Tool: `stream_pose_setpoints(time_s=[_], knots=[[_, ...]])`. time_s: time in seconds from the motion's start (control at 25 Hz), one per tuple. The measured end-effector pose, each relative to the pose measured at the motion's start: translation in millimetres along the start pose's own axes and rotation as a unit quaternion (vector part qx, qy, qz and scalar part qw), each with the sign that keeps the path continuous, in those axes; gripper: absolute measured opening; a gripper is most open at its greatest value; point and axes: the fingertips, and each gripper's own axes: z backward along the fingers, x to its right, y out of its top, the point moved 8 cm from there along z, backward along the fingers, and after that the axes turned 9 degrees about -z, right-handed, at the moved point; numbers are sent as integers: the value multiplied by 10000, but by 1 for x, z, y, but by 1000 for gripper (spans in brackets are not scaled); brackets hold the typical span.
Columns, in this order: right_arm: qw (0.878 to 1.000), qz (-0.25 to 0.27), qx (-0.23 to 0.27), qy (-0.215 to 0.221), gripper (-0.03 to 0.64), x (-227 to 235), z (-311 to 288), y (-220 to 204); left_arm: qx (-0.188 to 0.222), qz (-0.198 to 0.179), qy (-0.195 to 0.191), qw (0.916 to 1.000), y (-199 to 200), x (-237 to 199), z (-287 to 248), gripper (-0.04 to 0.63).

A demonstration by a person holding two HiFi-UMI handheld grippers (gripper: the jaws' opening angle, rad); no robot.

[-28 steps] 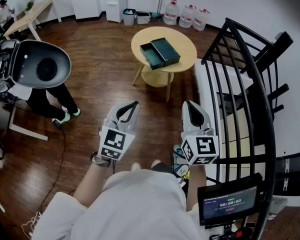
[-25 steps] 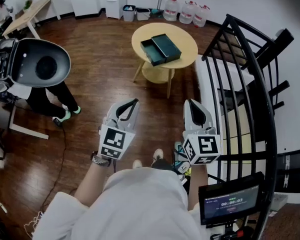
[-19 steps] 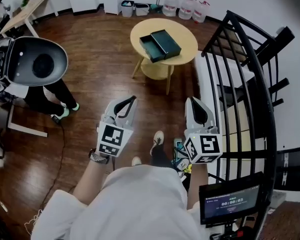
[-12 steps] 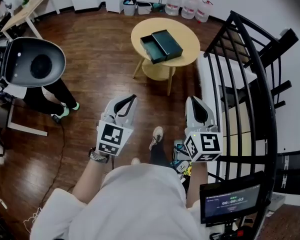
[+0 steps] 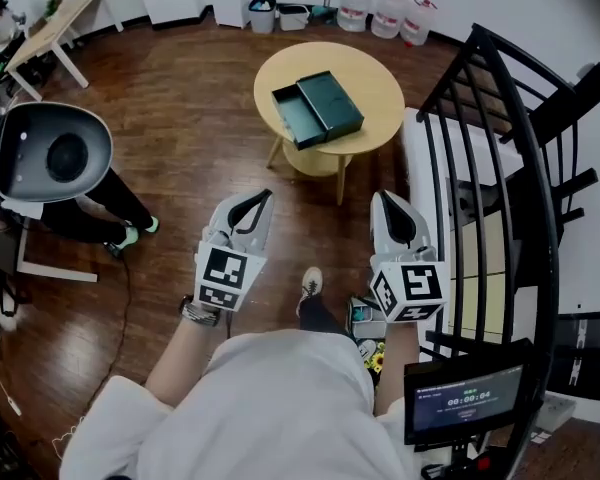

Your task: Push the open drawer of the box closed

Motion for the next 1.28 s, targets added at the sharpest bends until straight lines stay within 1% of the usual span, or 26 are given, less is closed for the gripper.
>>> stream_pose_setpoints(time_s=[0.16, 0.32, 0.52, 0.64, 0.8, 0.92, 1.12, 1.28], knots=[[9999, -2, -87, 106, 3, 33, -28, 6, -26, -1, 27, 10000, 11, -6, -41, 6], [9997, -18, -156, 194, 3, 62, -52, 10, -156, -22, 6, 9999, 19, -9, -76, 7], [9992, -18, -162, 359, 3, 89, -80, 17, -107, -2, 130, 9999, 29, -17, -109, 6], [9989, -14, -176, 425, 3, 102, -95, 20, -155, 4, 198, 9997, 31, -21, -124, 6], [9984, -51, -239, 502, 3, 110, -110, 21, -271, 130, 231, 9993, 26, -29, -135, 6], [9984, -22, -299, 481, 3, 111, -117, 21, -268, 221, 233, 9991, 23, -36, -139, 7], [9987, -9, -342, 387, 3, 113, -129, 23, -219, 209, 159, 9994, 21, -46, -148, 6], [9988, 6, -326, 367, 3, 106, -137, 29, -206, 220, 89, 9995, 19, -59, -151, 6]])
